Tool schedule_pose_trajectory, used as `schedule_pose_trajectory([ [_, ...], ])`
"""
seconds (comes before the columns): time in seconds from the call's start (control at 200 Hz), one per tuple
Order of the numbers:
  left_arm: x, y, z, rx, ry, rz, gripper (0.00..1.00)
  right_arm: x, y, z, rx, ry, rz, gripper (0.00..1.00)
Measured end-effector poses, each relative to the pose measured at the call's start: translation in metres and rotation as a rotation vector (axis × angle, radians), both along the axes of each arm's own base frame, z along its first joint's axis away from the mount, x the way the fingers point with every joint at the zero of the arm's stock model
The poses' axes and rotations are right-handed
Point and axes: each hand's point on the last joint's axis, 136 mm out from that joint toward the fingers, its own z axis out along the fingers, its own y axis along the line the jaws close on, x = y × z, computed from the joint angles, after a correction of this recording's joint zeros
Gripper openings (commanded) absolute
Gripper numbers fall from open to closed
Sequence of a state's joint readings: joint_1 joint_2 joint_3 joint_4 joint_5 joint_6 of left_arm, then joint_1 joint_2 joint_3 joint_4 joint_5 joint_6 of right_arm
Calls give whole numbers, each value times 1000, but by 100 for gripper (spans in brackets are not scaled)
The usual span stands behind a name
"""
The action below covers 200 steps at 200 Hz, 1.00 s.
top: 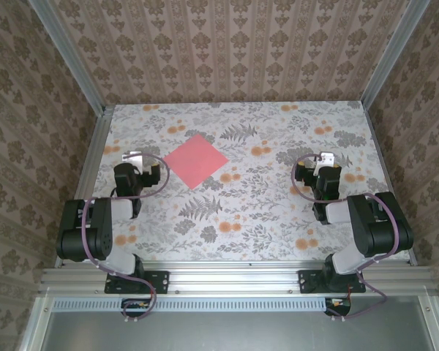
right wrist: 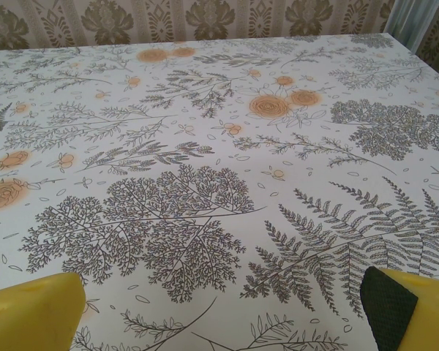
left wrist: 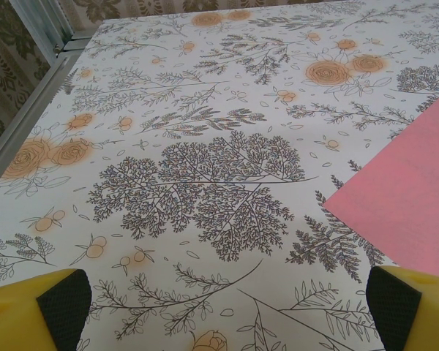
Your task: Fold a paper plane with a square sheet of paper (pick it up from the middle)
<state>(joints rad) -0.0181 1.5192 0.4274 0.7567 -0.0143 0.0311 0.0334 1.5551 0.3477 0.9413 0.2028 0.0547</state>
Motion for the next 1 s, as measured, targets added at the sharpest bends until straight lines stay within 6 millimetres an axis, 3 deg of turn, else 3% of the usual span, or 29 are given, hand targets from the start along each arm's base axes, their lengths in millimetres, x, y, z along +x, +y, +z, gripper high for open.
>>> schedule_pose_trajectory([
  [0.795,0,-1,0,-3,0,-7,100,7,23,6,26,-14,149,100],
  [1.0,2,-7,-4,-3,61,-46,100,5,24,31,27,-14,150,100],
])
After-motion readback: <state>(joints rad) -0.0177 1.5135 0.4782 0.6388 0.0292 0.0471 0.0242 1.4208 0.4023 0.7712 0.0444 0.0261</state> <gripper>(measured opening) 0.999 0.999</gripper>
